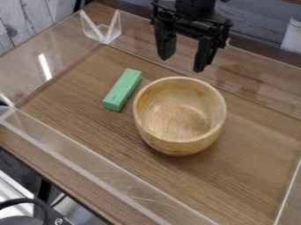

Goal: Put the green block in the brown bowl

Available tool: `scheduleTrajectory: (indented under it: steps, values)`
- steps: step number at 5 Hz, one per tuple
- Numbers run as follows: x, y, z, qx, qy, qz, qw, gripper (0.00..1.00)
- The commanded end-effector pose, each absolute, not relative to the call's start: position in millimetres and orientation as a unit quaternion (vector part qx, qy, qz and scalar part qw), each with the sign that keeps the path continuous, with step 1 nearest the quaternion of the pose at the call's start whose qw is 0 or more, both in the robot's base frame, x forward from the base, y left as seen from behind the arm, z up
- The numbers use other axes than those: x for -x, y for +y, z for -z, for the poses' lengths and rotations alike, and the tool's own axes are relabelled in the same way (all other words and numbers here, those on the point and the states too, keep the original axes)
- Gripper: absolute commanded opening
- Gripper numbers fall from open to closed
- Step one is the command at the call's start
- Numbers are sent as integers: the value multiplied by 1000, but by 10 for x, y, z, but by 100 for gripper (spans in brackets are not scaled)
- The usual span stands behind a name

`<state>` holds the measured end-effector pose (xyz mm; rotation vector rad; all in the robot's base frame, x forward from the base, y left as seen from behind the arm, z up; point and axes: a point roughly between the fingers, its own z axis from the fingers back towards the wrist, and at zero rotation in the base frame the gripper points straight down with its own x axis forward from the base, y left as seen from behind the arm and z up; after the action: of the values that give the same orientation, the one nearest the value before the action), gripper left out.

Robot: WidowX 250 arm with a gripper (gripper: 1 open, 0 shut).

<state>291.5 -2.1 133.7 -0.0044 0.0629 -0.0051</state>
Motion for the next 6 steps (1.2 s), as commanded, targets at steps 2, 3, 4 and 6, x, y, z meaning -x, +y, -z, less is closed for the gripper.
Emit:
scheduleTrajectory:
  steps: [2, 3, 4, 6]
  values:
    - [-2704, 334, -1281, 0, 40, -14, 999, 100]
    - [-2537, 590, -1317, 2, 27, -25, 999, 100]
    - [-2483, 908, -1330, 2, 16, -35, 999, 100]
    - [-2434, 1218, -1114, -2, 19, -51, 999, 100]
